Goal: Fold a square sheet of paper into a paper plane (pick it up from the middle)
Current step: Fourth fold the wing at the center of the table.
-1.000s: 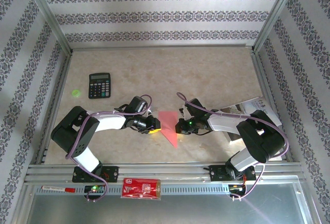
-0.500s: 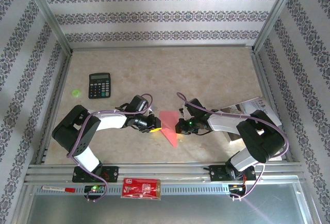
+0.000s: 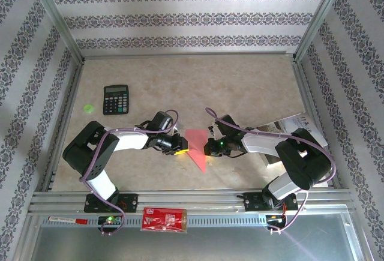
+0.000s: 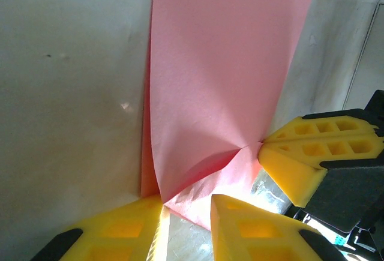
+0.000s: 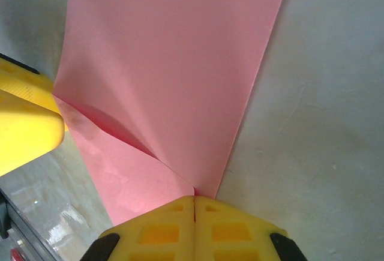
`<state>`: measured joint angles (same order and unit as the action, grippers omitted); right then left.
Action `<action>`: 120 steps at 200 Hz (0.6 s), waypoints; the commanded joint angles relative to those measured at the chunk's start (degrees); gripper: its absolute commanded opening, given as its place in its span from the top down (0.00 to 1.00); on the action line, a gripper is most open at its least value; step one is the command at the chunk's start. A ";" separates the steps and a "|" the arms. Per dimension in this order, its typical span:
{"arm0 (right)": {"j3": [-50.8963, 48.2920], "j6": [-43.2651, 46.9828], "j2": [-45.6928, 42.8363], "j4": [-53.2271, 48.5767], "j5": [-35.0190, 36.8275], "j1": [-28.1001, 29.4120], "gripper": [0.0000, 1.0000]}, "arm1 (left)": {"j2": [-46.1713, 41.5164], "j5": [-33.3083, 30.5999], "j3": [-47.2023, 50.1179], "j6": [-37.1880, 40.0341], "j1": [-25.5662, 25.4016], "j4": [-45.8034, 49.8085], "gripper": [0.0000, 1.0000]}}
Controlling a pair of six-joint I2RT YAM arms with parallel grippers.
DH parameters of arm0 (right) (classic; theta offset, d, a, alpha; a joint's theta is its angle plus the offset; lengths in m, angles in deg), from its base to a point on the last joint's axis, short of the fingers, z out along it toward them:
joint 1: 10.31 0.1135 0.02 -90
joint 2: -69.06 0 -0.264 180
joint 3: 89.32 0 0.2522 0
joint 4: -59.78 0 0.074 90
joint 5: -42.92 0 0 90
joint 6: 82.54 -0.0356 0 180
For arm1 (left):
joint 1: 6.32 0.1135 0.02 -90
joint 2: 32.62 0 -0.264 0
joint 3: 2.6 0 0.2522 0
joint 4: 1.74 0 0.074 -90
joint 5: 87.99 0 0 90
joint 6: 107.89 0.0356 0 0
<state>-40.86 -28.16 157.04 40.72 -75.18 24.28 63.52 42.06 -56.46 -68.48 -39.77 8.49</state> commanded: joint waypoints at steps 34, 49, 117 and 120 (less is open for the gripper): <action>-0.07 1.08 1.50 -0.26 -1.08 -0.75 1.00 | -0.83 1.35 -0.36 4.16 -0.70 -3.01 0.75; -0.05 1.22 1.59 -0.29 -1.08 -0.75 1.00 | -0.23 1.25 -0.42 4.94 -0.69 -3.45 0.76; 0.02 1.46 1.49 -0.66 -1.14 -0.93 1.00 | 0.37 3.15 -0.23 7.65 -0.35 -5.37 0.77; 0.02 1.45 1.49 -0.67 -1.17 -0.92 1.00 | 0.32 3.04 -0.25 7.82 -0.30 -5.09 0.77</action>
<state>-40.84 -28.12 157.61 41.20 -76.47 23.91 63.72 43.87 -56.48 -63.43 -39.75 5.06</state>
